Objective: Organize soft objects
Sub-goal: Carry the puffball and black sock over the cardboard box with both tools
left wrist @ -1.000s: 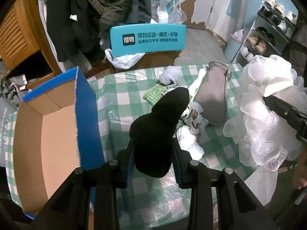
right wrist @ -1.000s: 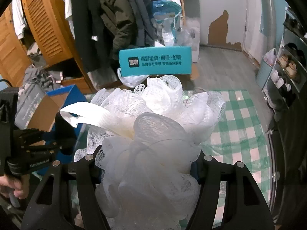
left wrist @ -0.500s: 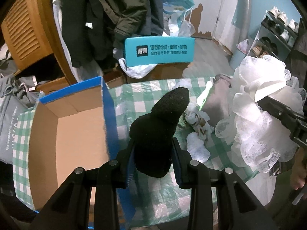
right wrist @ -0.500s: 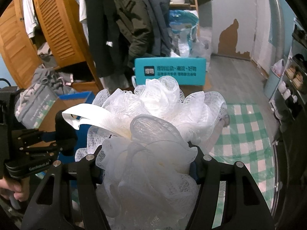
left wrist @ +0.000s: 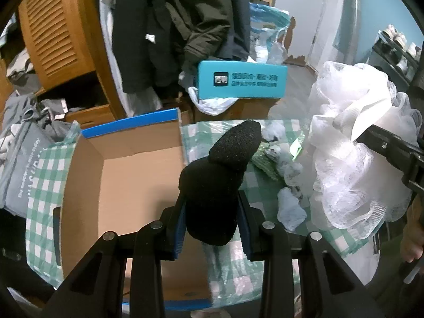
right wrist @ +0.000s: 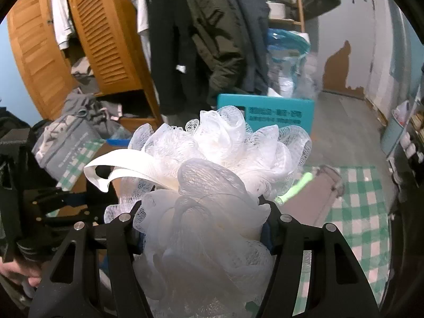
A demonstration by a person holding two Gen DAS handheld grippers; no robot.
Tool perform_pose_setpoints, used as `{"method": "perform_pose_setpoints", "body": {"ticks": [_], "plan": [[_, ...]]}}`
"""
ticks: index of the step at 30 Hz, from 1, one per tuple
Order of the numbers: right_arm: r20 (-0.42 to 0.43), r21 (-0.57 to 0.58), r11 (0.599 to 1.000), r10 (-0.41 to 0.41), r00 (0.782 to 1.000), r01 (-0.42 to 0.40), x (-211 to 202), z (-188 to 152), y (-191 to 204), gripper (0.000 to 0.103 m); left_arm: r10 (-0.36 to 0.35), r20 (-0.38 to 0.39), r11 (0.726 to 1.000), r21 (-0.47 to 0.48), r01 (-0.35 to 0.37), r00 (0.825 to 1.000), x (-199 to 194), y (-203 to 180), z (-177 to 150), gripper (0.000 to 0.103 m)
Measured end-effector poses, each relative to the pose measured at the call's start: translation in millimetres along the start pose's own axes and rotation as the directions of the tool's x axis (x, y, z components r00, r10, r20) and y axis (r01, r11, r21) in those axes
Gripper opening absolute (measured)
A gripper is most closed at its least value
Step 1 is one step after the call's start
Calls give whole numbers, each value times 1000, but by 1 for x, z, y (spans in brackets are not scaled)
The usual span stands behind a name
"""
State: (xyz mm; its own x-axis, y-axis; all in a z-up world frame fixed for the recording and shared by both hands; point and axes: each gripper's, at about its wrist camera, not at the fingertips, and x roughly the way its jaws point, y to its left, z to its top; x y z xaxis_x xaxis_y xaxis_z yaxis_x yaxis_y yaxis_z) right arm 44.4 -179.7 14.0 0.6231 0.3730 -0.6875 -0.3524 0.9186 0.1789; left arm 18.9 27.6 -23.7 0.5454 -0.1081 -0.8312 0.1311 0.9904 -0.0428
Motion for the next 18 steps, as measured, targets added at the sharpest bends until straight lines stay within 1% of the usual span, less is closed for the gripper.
{"method": "perform_pose_setpoints", "body": {"ticks": [8,18], "plan": [[2,-39,998,52,999,-52,13,16,36,62,36,18,998,-47,-35,999,-9,29,-4,35],[-33,-90,990,104,994,-106,38,27,84,62,80,18,990,-115,-78,997,-11,71,-13,35]]}}
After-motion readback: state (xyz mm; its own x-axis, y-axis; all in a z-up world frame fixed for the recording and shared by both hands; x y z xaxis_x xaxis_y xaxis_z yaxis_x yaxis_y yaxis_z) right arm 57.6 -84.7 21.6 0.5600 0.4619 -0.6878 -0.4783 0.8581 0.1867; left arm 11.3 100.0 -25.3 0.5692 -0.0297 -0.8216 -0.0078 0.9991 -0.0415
